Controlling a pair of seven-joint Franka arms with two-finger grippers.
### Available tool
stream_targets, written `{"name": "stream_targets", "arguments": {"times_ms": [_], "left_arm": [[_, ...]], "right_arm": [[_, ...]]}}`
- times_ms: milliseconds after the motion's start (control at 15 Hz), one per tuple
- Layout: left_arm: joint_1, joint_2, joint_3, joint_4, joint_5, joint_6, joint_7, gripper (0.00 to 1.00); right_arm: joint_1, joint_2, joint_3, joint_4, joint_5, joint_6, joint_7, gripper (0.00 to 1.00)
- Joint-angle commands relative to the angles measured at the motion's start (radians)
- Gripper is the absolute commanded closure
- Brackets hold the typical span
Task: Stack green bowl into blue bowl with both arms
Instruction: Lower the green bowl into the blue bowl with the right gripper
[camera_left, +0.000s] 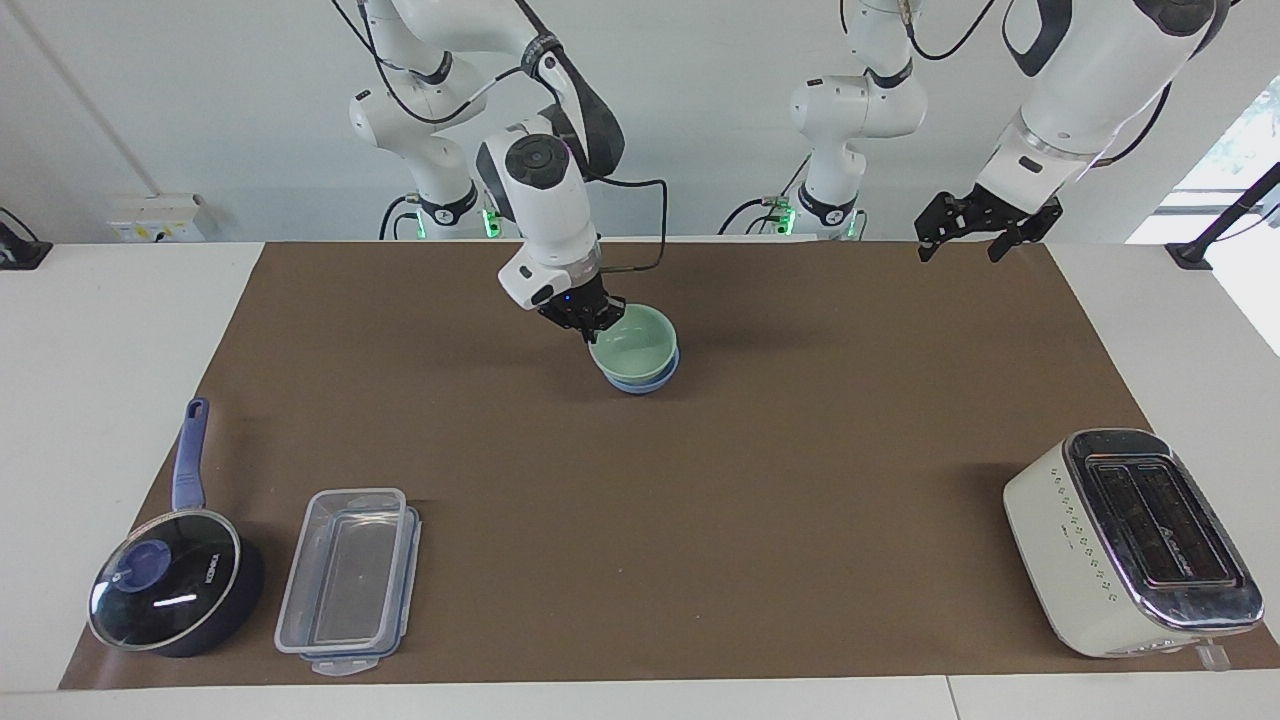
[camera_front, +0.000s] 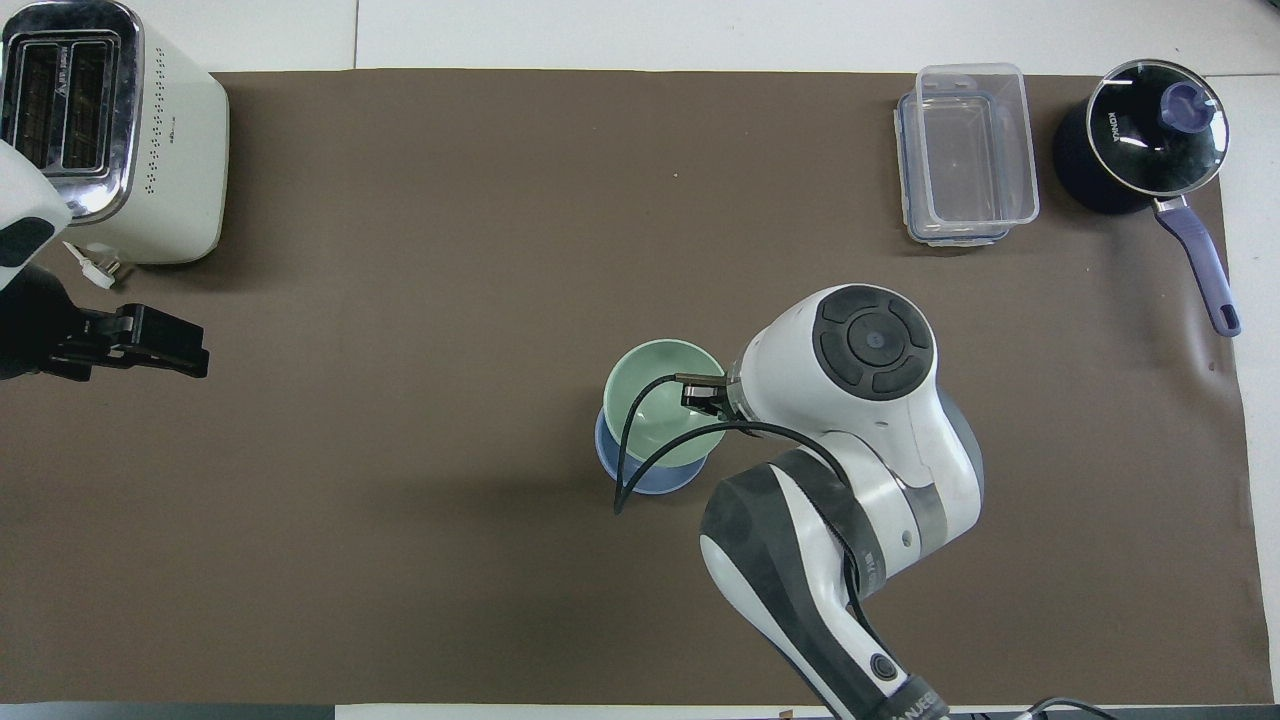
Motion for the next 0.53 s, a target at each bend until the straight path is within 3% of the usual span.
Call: {"name": "stream_targets", "arguments": {"times_ms": [0, 133, 467], "left_arm": [[0.012, 0.033, 0.006, 0.015, 0.013, 0.02, 0.008, 0.0], [0.009, 0.048, 0.009, 0.099, 0.006, -0.073, 0.007, 0.0], [0.015, 0.021, 0.003, 0.083, -0.012, -0.104, -0.006, 0.0]], "right_arm": [[0.011, -0.022, -0.005, -0.06, 0.017, 0.05, -0.006, 1.0], [0.013, -0.029, -0.005, -0.087, 0.016, 0.086, -0.012, 1.0], [0.011, -0.036, -0.005, -0.123, 0.016, 0.127, -0.047, 1.0]]}}
